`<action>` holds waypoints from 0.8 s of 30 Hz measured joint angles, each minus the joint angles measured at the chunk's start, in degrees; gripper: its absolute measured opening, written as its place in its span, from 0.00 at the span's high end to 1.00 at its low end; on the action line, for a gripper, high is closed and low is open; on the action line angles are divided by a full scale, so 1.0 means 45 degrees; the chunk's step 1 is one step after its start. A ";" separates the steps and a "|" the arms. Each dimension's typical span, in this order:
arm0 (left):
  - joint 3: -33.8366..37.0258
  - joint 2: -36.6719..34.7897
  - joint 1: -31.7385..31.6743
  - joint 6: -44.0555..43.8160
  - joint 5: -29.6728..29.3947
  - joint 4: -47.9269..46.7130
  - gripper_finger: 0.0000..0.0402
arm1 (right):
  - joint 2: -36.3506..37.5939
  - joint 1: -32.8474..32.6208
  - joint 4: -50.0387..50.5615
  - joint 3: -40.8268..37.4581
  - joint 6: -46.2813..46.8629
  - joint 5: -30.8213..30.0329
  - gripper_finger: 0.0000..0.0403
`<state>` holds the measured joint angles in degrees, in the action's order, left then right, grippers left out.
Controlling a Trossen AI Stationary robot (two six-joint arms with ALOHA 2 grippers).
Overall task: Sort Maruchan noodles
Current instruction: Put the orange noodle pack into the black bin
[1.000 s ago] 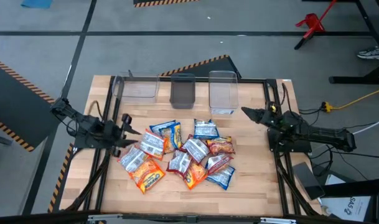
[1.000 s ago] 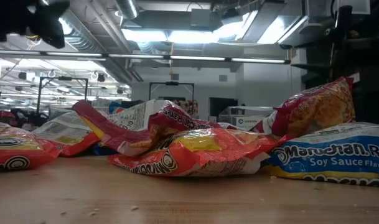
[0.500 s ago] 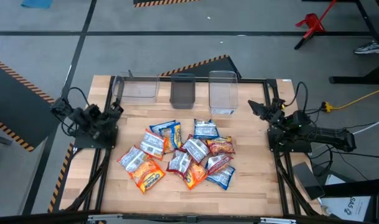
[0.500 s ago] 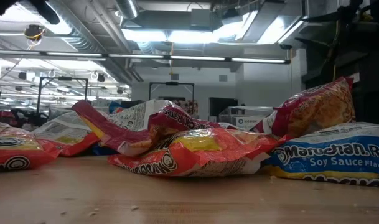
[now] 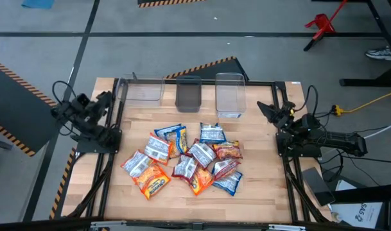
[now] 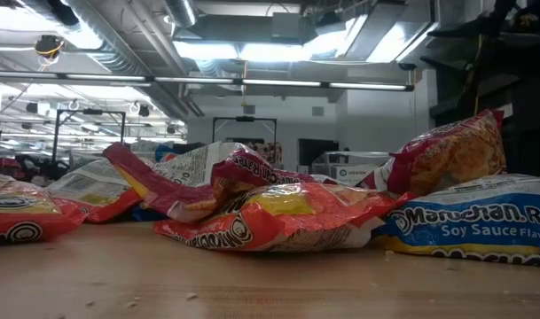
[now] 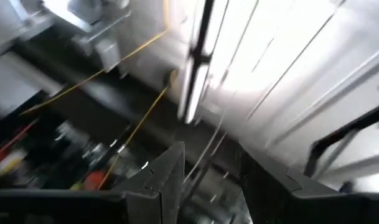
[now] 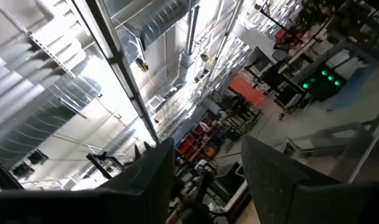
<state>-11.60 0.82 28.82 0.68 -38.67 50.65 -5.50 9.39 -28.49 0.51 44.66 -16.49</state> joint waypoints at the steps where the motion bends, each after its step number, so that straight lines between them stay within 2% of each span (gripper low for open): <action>1: -0.0438 0.0120 0.0005 -0.0382 -0.0313 -0.1179 0.65 | 0.0000 0.0000 0.0000 0.0000 -0.0128 0.0000 0.57; 4: -0.2066 0.0926 0.0010 -0.1837 -0.1331 -0.5570 0.65 | 0.0000 0.0000 0.0122 0.0000 -0.0607 -0.0162 0.57; 7: -0.3940 0.2507 0.0005 -0.3127 -0.1592 -0.9172 0.65 | 0.0000 0.0000 0.0282 0.0000 -0.0933 -0.0261 0.57; 14: -0.7840 0.5653 0.0005 -0.6750 0.0040 -1.7470 0.65 | 0.0000 0.0000 0.1506 0.0000 -0.1043 -0.0437 0.57; 18: -0.8802 0.7086 0.0005 -0.7101 0.1355 -1.9184 0.65 | 0.0000 0.0000 0.2182 0.0000 -0.1043 -0.0435 0.57; 24: -0.8951 0.8177 -0.0237 -0.7620 0.2480 -2.0476 0.65 | -0.0001 0.0000 0.3123 0.0000 -0.1048 -0.0433 0.57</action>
<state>-51.88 37.61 27.75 -33.61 -27.51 -41.49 -5.50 9.39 -14.44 0.51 39.94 -18.44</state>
